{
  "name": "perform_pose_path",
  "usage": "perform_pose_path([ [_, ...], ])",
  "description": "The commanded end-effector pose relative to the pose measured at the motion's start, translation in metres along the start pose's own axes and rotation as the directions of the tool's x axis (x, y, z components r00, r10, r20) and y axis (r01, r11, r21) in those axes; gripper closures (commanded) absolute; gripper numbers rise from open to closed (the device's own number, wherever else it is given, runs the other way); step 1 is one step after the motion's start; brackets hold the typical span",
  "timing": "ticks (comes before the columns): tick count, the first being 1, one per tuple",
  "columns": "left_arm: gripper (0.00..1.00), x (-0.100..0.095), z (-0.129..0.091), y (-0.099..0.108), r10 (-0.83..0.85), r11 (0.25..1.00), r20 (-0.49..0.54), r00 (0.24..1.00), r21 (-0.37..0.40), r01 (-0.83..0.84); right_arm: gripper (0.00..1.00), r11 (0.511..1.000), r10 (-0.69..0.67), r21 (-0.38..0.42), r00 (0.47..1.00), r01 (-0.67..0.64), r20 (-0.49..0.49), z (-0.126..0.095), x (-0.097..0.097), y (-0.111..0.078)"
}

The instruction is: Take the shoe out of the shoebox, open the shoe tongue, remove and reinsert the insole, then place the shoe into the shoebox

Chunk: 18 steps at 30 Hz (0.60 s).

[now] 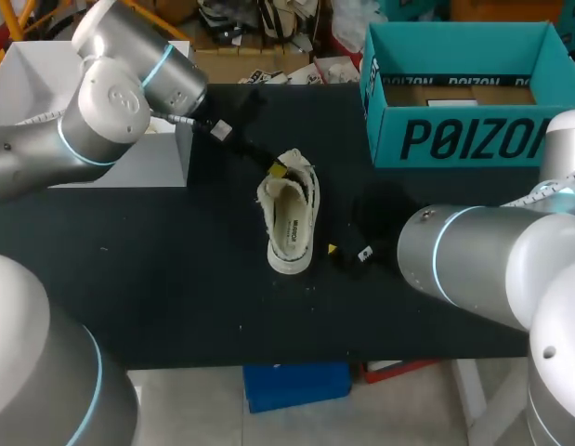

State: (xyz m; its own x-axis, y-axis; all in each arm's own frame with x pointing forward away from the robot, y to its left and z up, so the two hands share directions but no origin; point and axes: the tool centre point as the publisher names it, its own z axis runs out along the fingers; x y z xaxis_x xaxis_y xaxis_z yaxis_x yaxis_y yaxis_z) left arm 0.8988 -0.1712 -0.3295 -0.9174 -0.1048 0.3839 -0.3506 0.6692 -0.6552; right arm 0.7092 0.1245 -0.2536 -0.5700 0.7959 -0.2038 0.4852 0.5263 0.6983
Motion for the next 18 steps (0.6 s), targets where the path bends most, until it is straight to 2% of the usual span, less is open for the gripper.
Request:
perform_pose_path([
  [1, 1.00, 0.007, 0.010, 0.000, 0.002, 1.000, 0.004, 1.000, -0.004, -0.002, 0.00, 1.000, 0.001, -0.015, 1.000, -0.001, 0.005, -0.006, 0.003, -0.006],
  [8, 1.00, 0.007, -0.004, -0.006, 0.022, 1.000, 0.037, 0.999, 0.002, -0.022, 0.00, 1.000, 0.001, -0.015, 1.000, -0.001, 0.005, -0.006, 0.003, -0.006],
  [15, 1.00, 0.000, -0.030, 0.007, 0.013, 1.000, 0.094, 0.995, -0.014, -0.012, 0.00, 1.000, 0.001, -0.015, 1.000, -0.001, 0.005, -0.006, 0.003, -0.006],
  [18, 1.00, -0.001, -0.031, 0.013, 0.008, 1.000, 0.097, 0.995, -0.023, -0.006, 0.00, 1.000, 0.001, -0.015, 1.000, -0.001, 0.005, -0.006, 0.003, -0.006],
])
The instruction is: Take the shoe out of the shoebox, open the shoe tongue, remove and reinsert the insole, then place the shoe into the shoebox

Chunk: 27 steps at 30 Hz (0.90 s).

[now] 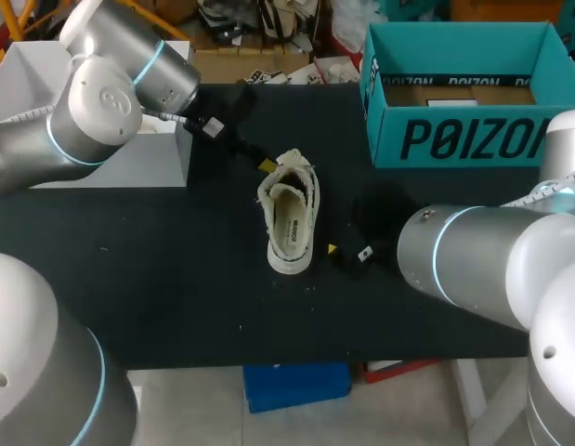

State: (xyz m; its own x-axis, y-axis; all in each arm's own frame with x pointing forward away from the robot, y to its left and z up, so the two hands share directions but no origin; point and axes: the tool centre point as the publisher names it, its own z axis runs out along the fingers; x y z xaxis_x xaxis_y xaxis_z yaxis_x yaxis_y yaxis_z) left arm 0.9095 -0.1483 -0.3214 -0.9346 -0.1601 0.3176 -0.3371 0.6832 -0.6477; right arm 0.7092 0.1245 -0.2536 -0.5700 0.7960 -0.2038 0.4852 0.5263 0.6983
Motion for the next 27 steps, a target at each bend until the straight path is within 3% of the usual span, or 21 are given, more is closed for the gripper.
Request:
perform_pose_path([
  [1, 1.00, 0.008, -0.006, 0.008, -0.006, 1.000, 0.009, 1.000, -0.008, 0.006, 0.00, 1.000, 0.001, -0.015, 1.000, -0.001, 0.005, -0.006, 0.003, -0.006],
  [11, 1.00, 0.018, 0.029, 0.006, 0.015, 0.998, -0.055, 0.998, -0.057, -0.018, 0.00, 1.000, 0.001, -0.015, 1.000, -0.001, 0.005, -0.006, 0.003, -0.006],
  [27, 1.00, 0.020, 0.039, 0.028, -0.026, 0.992, -0.061, 0.998, -0.125, 0.018, 0.00, 1.000, 0.001, -0.015, 1.000, -0.001, 0.005, -0.006, 0.003, -0.006],
])
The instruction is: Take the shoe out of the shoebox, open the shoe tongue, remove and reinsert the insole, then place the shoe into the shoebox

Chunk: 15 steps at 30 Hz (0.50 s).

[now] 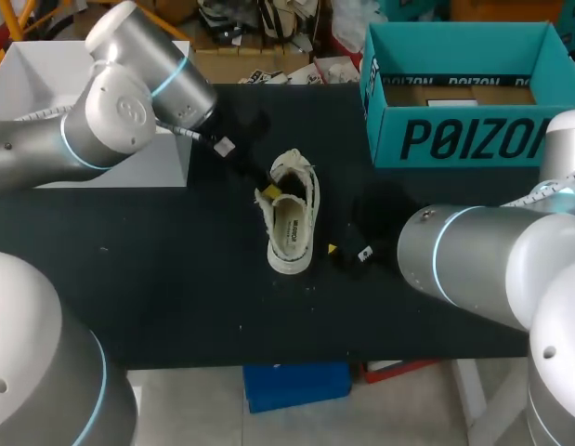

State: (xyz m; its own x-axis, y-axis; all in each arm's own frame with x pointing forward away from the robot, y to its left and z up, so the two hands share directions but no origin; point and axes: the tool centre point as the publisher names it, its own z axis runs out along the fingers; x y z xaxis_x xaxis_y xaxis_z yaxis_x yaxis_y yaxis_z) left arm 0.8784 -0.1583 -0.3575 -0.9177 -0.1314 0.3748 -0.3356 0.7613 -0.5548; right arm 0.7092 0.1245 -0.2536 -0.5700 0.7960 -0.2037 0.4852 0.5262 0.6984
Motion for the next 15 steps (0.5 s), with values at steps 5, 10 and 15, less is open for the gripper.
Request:
perform_pose_path([
  [5, 1.00, -0.001, -0.008, -0.003, 0.018, 1.000, 0.012, 1.000, -0.004, -0.018, 0.00, 1.000, 0.001, -0.014, 1.000, -0.001, 0.005, -0.006, 0.003, -0.006],
  [10, 1.00, -0.006, -0.043, -0.014, 0.066, 0.998, 0.063, 0.996, -0.004, -0.066, 0.00, 1.000, 0.001, -0.014, 1.000, -0.001, 0.005, -0.006, 0.003, -0.006],
  [15, 1.00, -0.012, -0.075, -0.015, 0.105, 0.994, 0.117, 0.988, -0.037, -0.102, 0.00, 1.000, 0.001, -0.014, 1.000, -0.001, 0.005, -0.006, 0.003, -0.006],
])
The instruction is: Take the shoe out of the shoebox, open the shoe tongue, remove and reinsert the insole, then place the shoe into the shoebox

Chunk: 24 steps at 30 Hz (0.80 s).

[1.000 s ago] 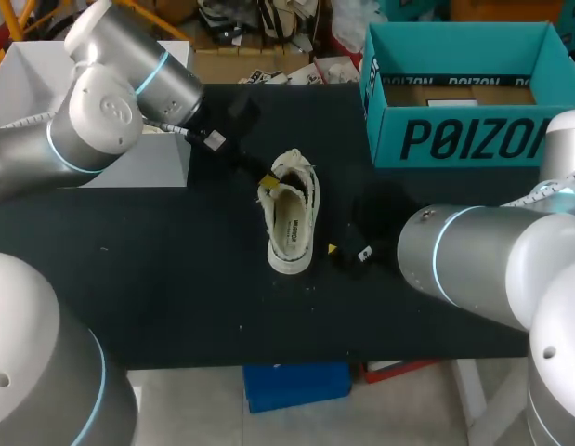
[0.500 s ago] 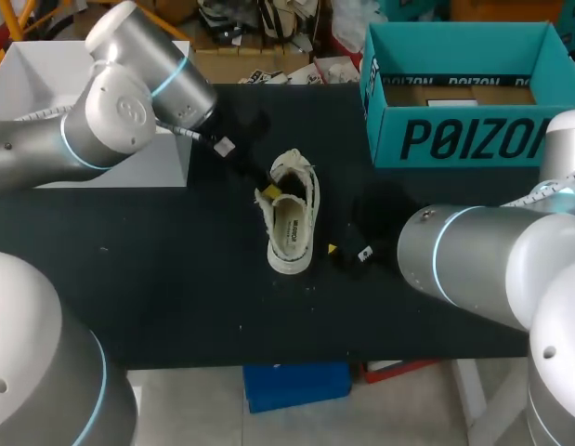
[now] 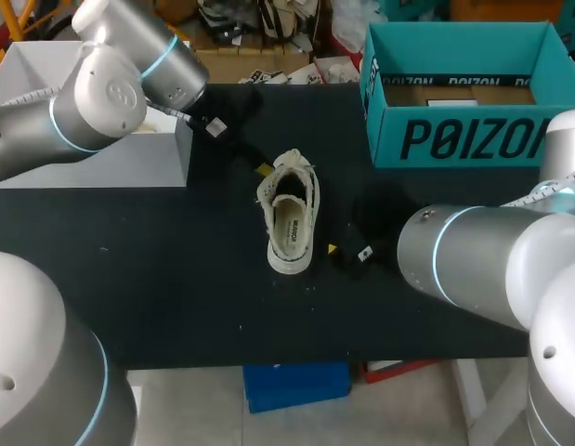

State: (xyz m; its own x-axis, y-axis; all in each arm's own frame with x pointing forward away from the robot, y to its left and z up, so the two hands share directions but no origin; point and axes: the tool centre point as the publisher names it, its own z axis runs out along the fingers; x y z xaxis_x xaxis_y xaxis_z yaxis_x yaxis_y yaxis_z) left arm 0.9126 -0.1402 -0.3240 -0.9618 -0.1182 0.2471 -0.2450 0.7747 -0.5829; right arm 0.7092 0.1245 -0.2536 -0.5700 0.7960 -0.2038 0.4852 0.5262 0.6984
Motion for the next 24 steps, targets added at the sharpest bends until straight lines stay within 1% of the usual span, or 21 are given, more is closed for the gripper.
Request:
perform_pose_path([
  [1, 1.00, 0.006, -0.037, 0.001, 0.027, 0.999, 0.025, 0.999, -0.042, -0.026, 0.00, 1.000, 0.001, -0.014, 1.000, -0.001, 0.005, -0.006, 0.003, -0.006],
  [3, 1.00, 0.007, -0.041, 0.005, 0.069, 0.994, 0.020, 0.997, -0.081, -0.068, 0.00, 1.000, 0.001, -0.014, 1.000, -0.001, 0.005, -0.006, 0.003, -0.006],
  [6, 1.00, 0.007, -0.044, 0.014, 0.076, 0.988, 0.021, 0.997, -0.135, -0.073, 0.00, 1.000, 0.001, -0.014, 1.000, -0.001, 0.005, -0.006, 0.003, -0.006],
  [8, 1.00, 0.009, -0.045, 0.019, 0.068, 0.986, 0.013, 0.998, -0.150, -0.066, 0.00, 1.000, 0.001, -0.014, 1.000, -0.001, 0.005, -0.006, 0.003, -0.006],
  [10, 1.00, 0.010, -0.046, 0.025, 0.029, 0.985, 0.024, 0.999, -0.172, -0.024, 0.00, 1.000, 0.001, -0.014, 1.000, -0.001, 0.005, -0.006, 0.003, -0.006],
  [12, 0.73, 0.012, -0.046, 0.028, 0.004, 0.982, 0.018, 1.000, -0.189, -0.001, 0.00, 1.000, 0.001, -0.014, 1.000, -0.001, 0.005, -0.006, 0.003, -0.006],
  [13, 0.52, 0.013, -0.046, 0.029, -0.008, 0.981, 0.018, 1.000, -0.191, 0.011, 0.00, 1.000, 0.001, -0.014, 1.000, -0.001, 0.005, -0.006, 0.003, -0.006],
  [14, 0.00, 0.014, -0.047, 0.029, -0.014, 0.980, 0.016, 1.000, -0.198, 0.017, 0.00, 1.000, 0.001, -0.014, 1.000, -0.001, 0.005, -0.006, 0.003, -0.006],
  [24, 0.00, 0.014, -0.047, 0.029, -0.014, 0.980, 0.016, 1.000, -0.198, 0.017, 0.00, 1.000, 0.001, -0.014, 1.000, -0.001, 0.005, -0.006, 0.003, -0.006],
])
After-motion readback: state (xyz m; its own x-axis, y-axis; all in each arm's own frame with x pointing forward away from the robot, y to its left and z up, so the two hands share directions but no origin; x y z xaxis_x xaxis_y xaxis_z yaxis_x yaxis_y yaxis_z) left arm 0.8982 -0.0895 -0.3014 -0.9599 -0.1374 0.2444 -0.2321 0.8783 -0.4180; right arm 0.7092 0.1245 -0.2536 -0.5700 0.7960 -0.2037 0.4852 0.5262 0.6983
